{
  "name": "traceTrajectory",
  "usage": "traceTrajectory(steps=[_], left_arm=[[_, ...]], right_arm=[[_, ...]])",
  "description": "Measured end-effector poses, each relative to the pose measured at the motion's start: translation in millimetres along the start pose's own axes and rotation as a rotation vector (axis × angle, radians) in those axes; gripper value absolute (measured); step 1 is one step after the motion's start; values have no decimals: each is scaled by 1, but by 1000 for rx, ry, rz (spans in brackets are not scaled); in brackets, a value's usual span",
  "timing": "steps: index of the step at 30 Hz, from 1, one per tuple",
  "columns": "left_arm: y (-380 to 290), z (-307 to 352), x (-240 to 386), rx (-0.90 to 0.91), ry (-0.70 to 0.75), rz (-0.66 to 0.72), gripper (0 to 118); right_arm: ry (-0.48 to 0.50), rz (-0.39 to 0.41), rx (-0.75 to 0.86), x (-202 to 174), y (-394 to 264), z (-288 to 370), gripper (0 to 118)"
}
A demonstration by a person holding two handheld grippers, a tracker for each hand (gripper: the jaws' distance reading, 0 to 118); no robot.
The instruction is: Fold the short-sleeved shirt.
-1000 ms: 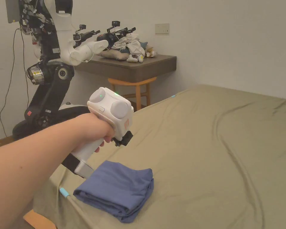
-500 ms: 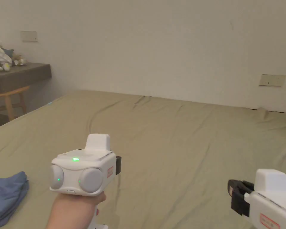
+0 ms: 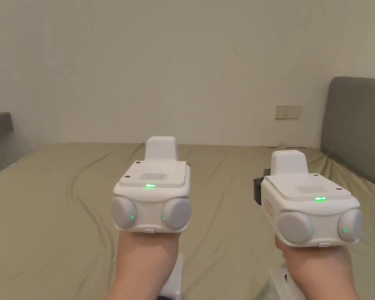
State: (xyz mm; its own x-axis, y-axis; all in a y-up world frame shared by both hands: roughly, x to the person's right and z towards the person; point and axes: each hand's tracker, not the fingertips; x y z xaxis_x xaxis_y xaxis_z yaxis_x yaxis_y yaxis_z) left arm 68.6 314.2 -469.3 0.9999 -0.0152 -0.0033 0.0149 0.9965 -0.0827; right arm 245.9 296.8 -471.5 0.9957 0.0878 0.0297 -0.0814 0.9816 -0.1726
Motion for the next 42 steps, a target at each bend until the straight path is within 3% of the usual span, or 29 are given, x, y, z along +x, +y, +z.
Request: traceTrajectory(steps=[2, 5, 6, 8, 9, 10, 12, 13, 22, 24, 27, 32, 34, 37, 42], left_arm=[[6, -1, -1, 0, 19, 17, 5], [6, 2, -9, -3, 9, 35, 15], [6, 2, -7, -10, 11, 31, 27], [3, 0, -9, -32, 19, 17, 85], [2, -1, -9, -42, 23, 21, 108], [0, -1, -9, -44, 27, 25, 118], [-3, 1, -10, -26, 42, 20, 118], [-3, 1, -9, -34, 47, 14, 118], [-11, 11, -10, -25, -9, -1, 118], [-14, 12, -14, -23, -32, -1, 118], [-20, 9, -22, -18, -25, -26, 118], [-24, 0, -41, -55, 17, 34, 118], [-25, -2, -46, -65, 31, 57, 118], [-28, -6, -50, -80, 44, 68, 118], [-31, -6, -49, -94, 31, 82, 118]], right_arm=[[-29, 22, 35, -1, 3, 3, 1], [0, -19, 15, 3, 5, 1, 2], [24, -41, -11, 4, 4, -1, 4], [27, -48, -21, 5, 3, -2, 21], [26, -45, -18, 2, 1, -1, 39], [25, -37, -15, -1, 0, 0, 72], [19, -26, -12, -5, -2, 0, 109], [16, -33, -7, -6, -3, 1, 118], [-23, -96, -15, -7, 3, -3, 118], [31, -100, -41, -8, -2, -8, 118], [125, -32, -25, -7, -12, -5, 118], [262, -149, -84, 8, -20, -1, 118], [252, -209, -97, 13, -23, -4, 118], [163, -141, -66, 13, -22, -1, 118], [157, -156, -50, 15, -20, 3, 118]])
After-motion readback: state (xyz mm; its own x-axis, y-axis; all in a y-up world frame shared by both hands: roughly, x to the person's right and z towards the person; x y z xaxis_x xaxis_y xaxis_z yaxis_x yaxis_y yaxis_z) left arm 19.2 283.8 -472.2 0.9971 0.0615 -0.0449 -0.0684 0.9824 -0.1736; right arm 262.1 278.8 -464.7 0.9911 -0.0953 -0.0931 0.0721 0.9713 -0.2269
